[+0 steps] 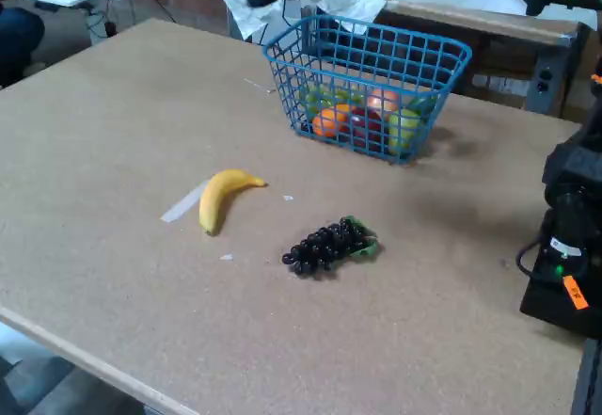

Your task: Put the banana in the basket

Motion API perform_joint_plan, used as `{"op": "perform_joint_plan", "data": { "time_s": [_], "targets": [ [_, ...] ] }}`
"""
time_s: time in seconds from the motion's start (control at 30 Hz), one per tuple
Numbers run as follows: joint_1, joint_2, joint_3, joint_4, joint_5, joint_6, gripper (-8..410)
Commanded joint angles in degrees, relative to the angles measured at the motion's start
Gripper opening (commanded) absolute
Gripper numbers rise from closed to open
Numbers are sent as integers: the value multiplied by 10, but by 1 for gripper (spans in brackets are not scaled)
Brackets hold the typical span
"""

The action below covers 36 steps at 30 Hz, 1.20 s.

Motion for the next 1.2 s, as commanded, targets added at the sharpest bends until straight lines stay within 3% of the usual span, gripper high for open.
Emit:
{"op": "perform_joint_plan", "data": {
  "time_s": [0.0, 0.17, 0.4, 0.53, 0.7, 0.97, 1.17],
  "targets": [
    [11, 35, 0, 8, -1, 14, 5],
    [19, 52, 0, 1, -7, 16, 54],
    [23, 53, 0, -3, -7, 61, 208],
    [23, 53, 0, -39, 8, 76, 271],
    [23, 53, -1, -100, 44, 168, 281],
    [26, 63, -1, -102, 45, 255, 281],
    [41, 125, -1, -100, 44, 266, 281]
  ]
}}
